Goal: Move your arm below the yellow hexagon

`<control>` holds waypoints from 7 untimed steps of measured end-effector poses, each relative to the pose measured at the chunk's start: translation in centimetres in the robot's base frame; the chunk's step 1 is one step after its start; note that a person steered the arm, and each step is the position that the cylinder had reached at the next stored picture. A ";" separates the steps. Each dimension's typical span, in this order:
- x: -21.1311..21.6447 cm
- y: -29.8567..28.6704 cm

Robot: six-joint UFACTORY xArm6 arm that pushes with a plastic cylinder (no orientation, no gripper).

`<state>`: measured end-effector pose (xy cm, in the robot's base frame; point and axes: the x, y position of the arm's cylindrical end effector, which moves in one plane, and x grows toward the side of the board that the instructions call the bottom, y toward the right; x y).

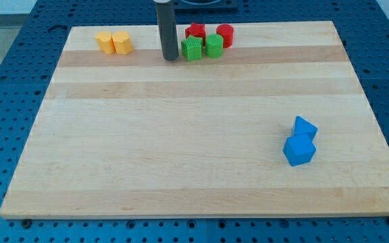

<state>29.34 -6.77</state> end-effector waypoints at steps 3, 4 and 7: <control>0.2 -0.3; 0.7 -1.9; 0.7 -6.9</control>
<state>30.04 -13.67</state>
